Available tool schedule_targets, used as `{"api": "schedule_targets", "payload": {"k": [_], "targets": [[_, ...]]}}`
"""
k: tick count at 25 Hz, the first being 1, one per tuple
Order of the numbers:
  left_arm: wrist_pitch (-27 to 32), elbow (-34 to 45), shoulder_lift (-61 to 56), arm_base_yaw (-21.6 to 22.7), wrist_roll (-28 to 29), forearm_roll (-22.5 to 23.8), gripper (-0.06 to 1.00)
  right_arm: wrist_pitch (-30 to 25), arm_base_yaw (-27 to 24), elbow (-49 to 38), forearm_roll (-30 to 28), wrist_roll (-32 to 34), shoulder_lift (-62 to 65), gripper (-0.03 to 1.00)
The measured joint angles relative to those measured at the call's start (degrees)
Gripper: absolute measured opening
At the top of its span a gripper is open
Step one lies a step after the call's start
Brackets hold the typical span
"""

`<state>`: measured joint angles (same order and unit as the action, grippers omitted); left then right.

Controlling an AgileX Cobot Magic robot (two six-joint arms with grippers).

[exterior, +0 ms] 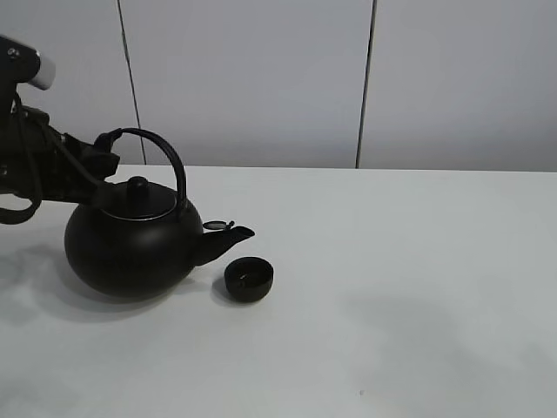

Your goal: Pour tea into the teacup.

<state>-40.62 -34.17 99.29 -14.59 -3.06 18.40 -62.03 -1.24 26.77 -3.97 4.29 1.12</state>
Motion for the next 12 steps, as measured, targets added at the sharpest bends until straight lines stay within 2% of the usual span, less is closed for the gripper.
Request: {"api": "schedule_targets", "payload": {"k": [12], "targets": [[0.35,-0.14,0.00,0.00,-4.58,0.11,0.13,0.00,0.00,0.00,0.00,0.00,0.00,0.53]]}}
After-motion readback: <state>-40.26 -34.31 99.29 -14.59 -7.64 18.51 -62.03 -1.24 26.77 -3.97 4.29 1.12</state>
